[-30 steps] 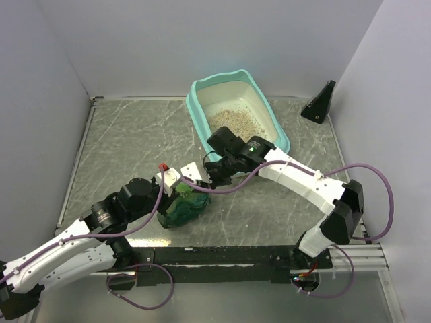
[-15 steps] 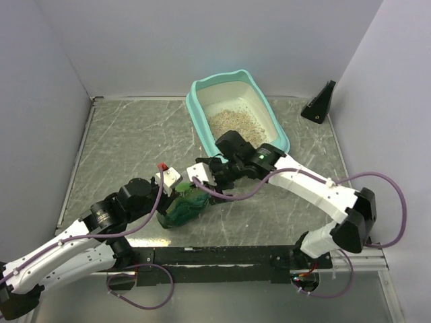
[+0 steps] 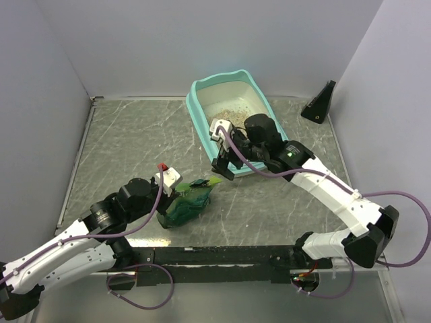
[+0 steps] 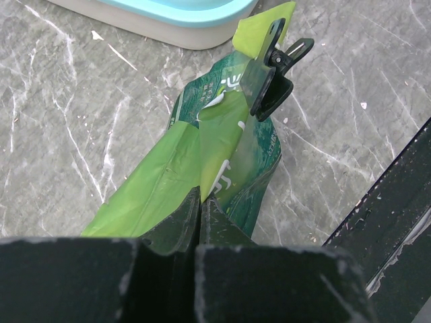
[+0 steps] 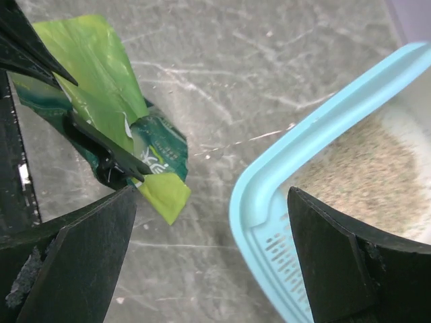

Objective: Fill the litter box with clean litter

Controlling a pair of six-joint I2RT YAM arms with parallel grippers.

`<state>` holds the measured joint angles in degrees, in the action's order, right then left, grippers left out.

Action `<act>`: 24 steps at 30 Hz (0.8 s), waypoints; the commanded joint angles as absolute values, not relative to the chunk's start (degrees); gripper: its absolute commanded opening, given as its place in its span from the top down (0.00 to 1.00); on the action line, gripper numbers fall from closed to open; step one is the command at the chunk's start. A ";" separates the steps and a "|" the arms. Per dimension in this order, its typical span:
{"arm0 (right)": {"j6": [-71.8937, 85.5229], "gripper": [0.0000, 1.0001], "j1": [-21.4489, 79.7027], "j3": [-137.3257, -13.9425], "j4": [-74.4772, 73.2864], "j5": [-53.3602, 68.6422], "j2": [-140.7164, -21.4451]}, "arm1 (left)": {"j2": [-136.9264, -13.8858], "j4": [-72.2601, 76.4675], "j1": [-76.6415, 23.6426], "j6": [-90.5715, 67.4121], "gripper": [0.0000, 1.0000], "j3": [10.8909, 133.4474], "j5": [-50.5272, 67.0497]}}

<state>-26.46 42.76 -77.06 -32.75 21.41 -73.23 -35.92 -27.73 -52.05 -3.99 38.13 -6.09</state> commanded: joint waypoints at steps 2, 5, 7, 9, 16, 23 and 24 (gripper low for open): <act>-18.13 0.00 42.10 -69.81 -21.49 21.11 -71.12 | -34.89 -21.88 -51.94 -4.66 0.97 39.64 -6.33; -5.23 0.00 42.01 -59.27 -9.10 11.71 -64.36 | -35.24 -22.06 -51.94 -4.66 0.90 39.81 -6.07; -2.47 0.00 42.01 -57.75 -7.82 7.04 -62.94 | -35.42 -22.58 -51.86 -5.01 0.77 40.25 -5.71; 1.30 0.00 42.01 -57.57 -9.22 3.80 -61.79 | -35.68 -23.29 -51.94 -5.01 0.66 40.87 -5.54; 11.85 0.00 42.01 -58.36 -17.39 -8.68 -59.59 | -34.02 -22.94 -51.94 -4.57 0.41 42.80 -5.10; 17.32 0.00 42.10 -58.02 -21.10 -16.52 -55.56 | -34.09 -22.68 -51.94 -7.11 0.03 47.89 -11.68; 17.49 0.00 42.01 -57.49 -20.75 -16.61 -54.76 | -34.45 -22.68 -51.94 -7.73 0.03 48.51 -12.73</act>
